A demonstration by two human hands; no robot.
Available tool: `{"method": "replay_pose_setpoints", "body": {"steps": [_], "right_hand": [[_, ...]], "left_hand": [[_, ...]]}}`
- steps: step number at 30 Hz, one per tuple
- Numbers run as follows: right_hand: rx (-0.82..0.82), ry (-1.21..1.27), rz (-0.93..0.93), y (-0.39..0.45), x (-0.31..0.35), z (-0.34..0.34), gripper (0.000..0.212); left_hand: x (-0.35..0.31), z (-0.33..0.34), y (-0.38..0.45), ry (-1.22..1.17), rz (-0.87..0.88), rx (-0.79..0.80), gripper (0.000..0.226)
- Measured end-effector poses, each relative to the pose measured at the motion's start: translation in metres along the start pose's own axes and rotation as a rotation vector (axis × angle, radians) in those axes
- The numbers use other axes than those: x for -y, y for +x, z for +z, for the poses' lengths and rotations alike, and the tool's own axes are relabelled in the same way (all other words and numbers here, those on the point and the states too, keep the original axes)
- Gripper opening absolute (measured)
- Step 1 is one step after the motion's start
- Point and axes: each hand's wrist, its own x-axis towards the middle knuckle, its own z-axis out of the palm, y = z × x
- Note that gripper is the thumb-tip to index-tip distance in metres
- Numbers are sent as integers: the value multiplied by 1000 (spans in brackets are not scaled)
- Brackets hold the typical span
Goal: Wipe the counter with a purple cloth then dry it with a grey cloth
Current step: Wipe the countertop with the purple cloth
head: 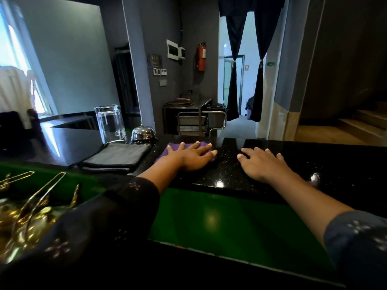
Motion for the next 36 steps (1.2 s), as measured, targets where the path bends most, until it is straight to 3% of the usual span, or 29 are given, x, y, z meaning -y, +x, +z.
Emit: {"method": "replay_pose_setpoints", "body": {"steps": [6,14,26,36], "right_hand": [[8,-42,7,-1,0,-2,60],[21,-27,-7,-1,-1,-2,62],[1,-36,16,6,0,2,61],[-5,-9,47,5,2,-2,54]], "left_hand": [[-18,16,-69,27,17,-71,60],[-25,20,-89,34,-15,-96,59],[-20,4,-34,20,20,-27,62],[-15,-5,-3,39,161,16,62]]}}
